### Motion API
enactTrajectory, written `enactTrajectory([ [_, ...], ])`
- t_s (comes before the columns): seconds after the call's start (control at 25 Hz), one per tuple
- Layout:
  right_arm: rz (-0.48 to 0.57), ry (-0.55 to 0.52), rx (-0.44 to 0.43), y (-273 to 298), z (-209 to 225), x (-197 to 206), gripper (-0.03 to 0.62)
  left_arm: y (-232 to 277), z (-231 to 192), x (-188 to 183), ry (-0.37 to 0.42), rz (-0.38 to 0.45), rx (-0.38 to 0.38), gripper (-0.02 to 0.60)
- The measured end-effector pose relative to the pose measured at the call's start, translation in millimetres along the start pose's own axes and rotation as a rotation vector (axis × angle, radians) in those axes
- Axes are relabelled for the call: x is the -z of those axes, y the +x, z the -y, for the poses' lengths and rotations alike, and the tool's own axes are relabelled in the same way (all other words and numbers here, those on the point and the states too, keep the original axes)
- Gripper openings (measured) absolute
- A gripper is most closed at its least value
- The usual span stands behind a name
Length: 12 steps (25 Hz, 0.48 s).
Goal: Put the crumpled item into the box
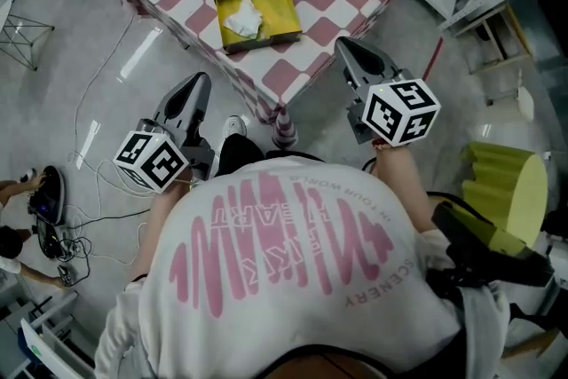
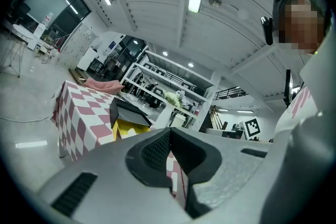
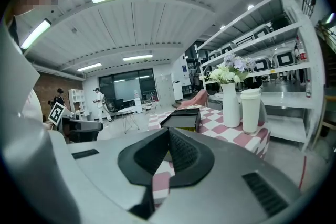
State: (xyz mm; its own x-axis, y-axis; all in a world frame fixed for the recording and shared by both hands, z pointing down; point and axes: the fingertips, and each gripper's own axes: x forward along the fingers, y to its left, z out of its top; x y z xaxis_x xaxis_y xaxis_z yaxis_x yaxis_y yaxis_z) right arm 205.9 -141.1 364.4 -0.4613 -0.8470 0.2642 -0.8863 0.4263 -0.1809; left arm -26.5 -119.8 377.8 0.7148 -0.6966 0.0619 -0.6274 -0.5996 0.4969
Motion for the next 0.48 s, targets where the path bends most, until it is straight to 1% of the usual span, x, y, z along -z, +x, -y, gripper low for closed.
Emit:
enactTrajectory([
  [0.2,-0.020,0.007,-0.006,-16.7,-2.9,16.4,0.006,-17.2,14.5,17.8,0.000,-0.018,-0.018,0.008],
  [0.48,-0.051,0.011,-0.018,-26.9,-9.3,34.3,0.006,-36.3,18.5,35.9,-0.019,-0.030,-0.048,0.008],
])
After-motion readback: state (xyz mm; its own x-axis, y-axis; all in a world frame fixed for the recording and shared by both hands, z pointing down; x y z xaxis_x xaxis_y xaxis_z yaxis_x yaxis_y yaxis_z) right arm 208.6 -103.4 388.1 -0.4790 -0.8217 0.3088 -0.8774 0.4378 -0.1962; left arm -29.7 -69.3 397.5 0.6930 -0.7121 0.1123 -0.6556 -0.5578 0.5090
